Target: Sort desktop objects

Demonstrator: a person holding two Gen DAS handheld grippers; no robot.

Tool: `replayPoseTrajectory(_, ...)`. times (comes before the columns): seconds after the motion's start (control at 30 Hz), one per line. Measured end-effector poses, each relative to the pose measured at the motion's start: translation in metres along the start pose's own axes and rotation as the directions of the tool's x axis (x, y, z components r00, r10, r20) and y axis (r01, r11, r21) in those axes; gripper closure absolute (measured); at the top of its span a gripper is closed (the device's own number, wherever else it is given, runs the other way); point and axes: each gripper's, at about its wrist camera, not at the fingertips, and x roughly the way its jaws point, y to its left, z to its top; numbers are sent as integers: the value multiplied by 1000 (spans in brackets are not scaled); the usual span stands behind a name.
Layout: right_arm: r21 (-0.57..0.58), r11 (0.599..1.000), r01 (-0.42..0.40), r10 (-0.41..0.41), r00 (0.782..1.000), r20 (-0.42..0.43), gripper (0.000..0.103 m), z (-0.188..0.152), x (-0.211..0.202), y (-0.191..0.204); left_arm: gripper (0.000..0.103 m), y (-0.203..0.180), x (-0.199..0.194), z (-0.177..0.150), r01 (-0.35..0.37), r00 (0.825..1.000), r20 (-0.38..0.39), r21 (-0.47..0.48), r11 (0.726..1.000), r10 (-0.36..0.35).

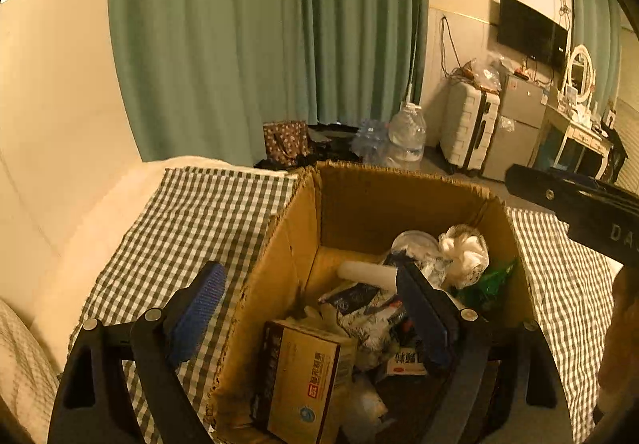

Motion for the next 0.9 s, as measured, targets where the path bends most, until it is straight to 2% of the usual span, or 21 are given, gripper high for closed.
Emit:
replayPoseTrajectory(0.13, 18, 1000, 8, -8, 1000, 8, 33, 4, -14, -4, 8, -1, -14, 6, -6, 1000, 26, -2, 1000, 6)
replayPoseTrajectory(0.3, 31, 999, 29, -30, 999, 40, 21, 8, -48, -7, 0, -6, -40, 19, -28, 997, 78, -5, 1000, 28)
replayPoseTrajectory(0.57, 43, 996, 80, -84, 991, 103, 0, 11, -117, -16, 0, -24, -101, 36, -36, 986, 161, 4, 999, 35)
replayPoseTrajectory(0.9, 37, 988, 148, -152, 974, 169, 0, 2, -202, -33, 0, -63, -168, 45, -9, 969, 245, 39, 999, -1)
